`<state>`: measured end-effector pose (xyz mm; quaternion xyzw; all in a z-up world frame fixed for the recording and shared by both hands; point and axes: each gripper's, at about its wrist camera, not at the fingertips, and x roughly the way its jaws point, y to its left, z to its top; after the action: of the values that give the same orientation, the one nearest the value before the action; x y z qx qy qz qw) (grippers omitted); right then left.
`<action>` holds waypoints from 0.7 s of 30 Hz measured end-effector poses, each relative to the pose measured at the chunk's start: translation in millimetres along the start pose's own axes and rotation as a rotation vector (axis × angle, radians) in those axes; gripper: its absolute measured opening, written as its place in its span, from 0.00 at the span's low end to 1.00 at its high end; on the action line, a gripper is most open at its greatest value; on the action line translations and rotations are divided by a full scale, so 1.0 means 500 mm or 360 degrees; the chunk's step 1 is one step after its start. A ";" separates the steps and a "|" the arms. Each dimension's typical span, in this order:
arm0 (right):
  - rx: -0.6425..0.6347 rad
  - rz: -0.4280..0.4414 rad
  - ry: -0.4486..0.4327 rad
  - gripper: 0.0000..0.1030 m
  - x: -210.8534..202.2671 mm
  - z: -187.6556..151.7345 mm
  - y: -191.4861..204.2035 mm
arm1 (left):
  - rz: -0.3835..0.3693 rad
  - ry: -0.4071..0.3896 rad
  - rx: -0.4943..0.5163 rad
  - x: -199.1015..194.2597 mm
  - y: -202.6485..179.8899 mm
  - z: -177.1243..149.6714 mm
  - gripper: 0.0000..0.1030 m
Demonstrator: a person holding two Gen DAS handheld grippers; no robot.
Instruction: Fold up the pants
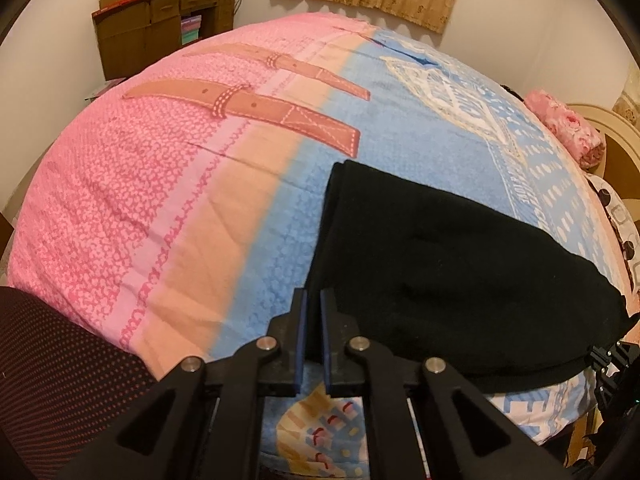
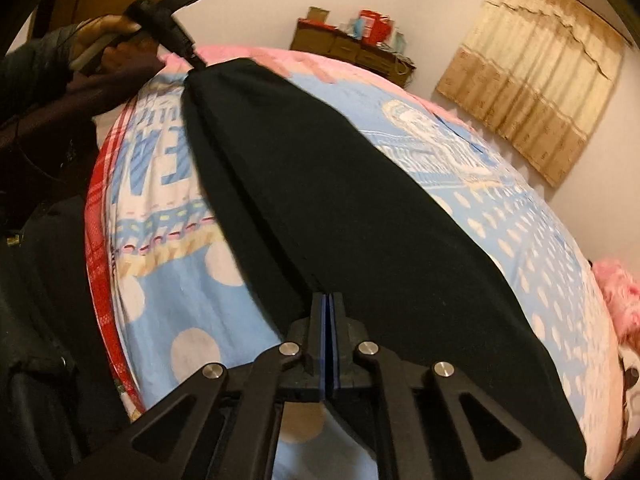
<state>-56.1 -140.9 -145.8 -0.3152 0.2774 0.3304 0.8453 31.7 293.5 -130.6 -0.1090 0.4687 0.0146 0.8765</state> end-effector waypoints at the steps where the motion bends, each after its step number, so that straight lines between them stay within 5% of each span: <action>1: -0.0001 0.0000 0.0000 0.03 0.001 0.004 0.001 | 0.0001 0.0000 0.0006 0.001 -0.002 -0.002 0.07; 6: -0.0054 -0.0009 -0.0001 0.10 0.011 0.019 0.011 | -0.0007 -0.0009 0.0012 0.000 -0.007 -0.006 0.07; 8: -0.0050 -0.0009 -0.0003 0.28 0.012 0.023 0.010 | -0.0012 -0.0013 0.0002 -0.002 -0.007 -0.008 0.07; 10: -0.0060 -0.0063 -0.0033 0.59 0.007 0.027 0.011 | -0.0013 -0.0023 0.0017 -0.004 -0.013 -0.012 0.07; 17: 0.0010 0.0000 -0.0023 0.55 0.013 0.035 -0.008 | -0.0018 -0.0033 0.0039 -0.008 -0.024 -0.017 0.11; 20: -0.0033 0.0010 0.0008 0.37 0.026 0.036 0.003 | -0.0023 -0.0028 0.0022 -0.003 -0.019 -0.017 0.11; 21: -0.0038 0.0029 0.0004 0.24 0.026 0.037 0.005 | -0.0021 -0.0022 0.0016 -0.001 -0.016 -0.018 0.11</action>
<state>-44.9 -120.9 -143.6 -0.3230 0.2774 0.3411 0.8381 25.3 284.1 -133.8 -0.1076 0.4618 0.0071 0.8804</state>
